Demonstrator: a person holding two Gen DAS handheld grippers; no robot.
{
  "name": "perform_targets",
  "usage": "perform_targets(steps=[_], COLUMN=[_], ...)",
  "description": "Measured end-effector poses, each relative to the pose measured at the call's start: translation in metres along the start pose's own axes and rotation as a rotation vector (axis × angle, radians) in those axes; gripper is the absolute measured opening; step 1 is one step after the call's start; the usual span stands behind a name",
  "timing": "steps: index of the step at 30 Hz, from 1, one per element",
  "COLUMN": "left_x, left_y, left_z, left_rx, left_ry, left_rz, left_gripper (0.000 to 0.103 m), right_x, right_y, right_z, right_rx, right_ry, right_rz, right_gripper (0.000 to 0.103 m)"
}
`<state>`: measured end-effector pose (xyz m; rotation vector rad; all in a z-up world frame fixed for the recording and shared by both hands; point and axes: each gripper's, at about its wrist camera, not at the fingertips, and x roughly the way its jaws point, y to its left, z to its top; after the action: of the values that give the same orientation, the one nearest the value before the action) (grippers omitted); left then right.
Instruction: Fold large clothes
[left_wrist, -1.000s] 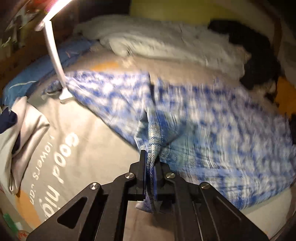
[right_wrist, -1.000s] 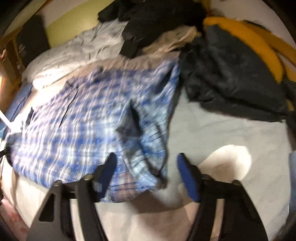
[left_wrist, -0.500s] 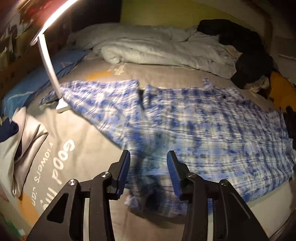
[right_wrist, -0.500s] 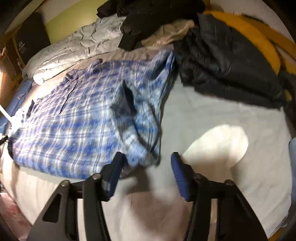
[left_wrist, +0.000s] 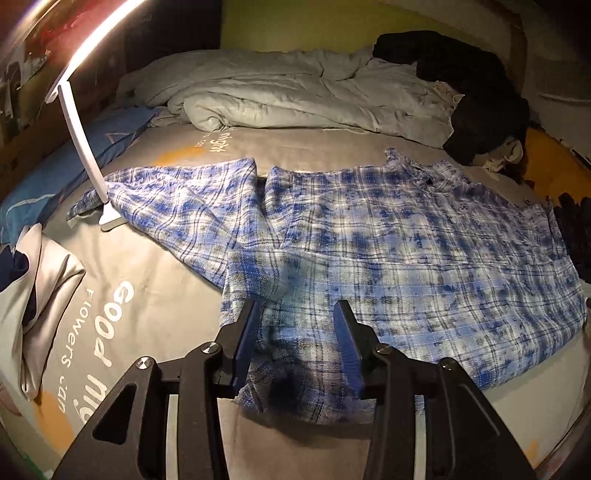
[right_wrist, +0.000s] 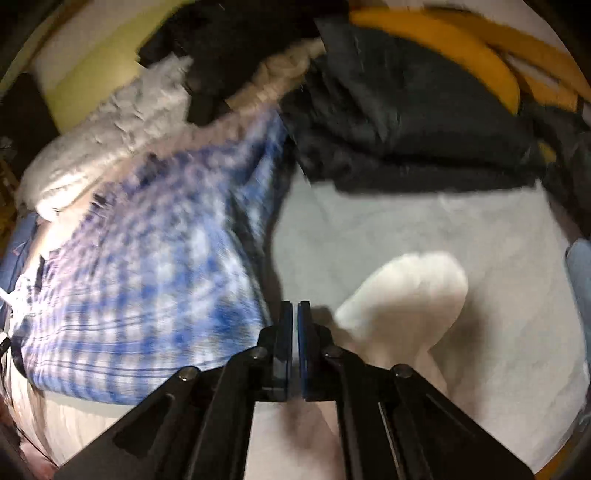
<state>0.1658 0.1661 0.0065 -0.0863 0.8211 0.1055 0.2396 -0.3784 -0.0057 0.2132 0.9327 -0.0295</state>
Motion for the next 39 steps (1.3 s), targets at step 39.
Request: perform_targets(steps=[39], left_x=[-0.019], left_y=[0.045], left_z=[-0.019], left_rx=[-0.284], left_ry=[0.033], left_rz=[-0.086], left_gripper=[0.067], right_x=[-0.041], right_y=[-0.007], right_z=[-0.014], right_rx=[-0.026], right_ry=[-0.098], right_rz=[0.133], right_gripper=[0.002])
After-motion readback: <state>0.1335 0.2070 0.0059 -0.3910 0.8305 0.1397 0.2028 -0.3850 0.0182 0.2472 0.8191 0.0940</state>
